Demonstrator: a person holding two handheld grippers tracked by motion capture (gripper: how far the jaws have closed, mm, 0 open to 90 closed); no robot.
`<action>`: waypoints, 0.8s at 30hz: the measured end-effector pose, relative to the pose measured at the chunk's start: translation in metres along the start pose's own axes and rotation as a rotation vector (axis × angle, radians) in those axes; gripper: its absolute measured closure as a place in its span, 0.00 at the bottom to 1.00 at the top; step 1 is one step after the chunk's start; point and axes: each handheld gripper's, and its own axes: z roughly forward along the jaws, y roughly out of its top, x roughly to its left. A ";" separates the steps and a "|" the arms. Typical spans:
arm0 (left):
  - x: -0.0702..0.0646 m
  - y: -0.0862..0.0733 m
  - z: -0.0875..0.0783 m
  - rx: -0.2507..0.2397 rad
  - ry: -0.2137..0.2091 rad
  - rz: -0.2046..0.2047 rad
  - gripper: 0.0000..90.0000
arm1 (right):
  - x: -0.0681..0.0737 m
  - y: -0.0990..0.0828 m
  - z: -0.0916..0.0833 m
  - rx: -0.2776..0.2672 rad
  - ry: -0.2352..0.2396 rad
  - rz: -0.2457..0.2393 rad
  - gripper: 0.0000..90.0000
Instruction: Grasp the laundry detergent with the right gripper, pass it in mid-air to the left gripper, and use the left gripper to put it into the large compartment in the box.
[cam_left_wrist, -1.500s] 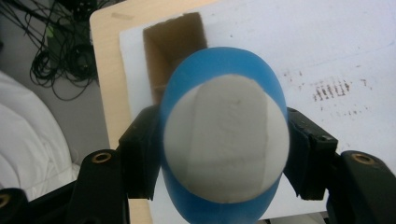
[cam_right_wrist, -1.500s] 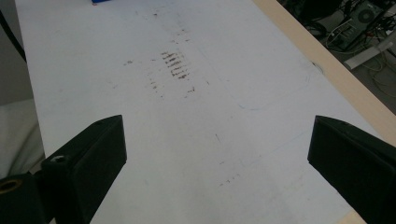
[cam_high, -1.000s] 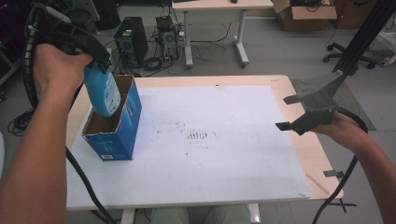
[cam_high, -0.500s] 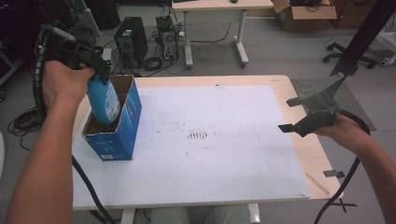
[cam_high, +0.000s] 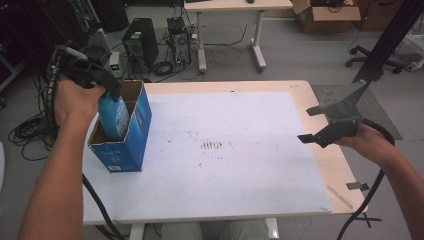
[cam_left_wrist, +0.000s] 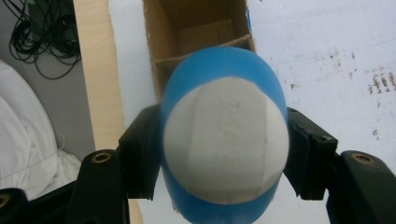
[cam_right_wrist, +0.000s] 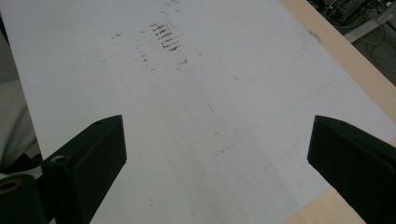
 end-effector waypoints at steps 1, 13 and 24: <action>0.000 -0.001 0.003 0.004 0.000 0.001 0.42 | 0.000 0.000 0.000 0.003 0.001 0.000 0.05; 0.000 -0.008 0.032 0.019 0.004 0.006 0.42 | 0.000 -0.005 0.002 0.008 0.002 0.012 0.05; 0.000 -0.014 0.055 0.011 -0.008 -0.003 0.42 | 0.000 -0.007 0.002 0.014 0.003 0.020 0.05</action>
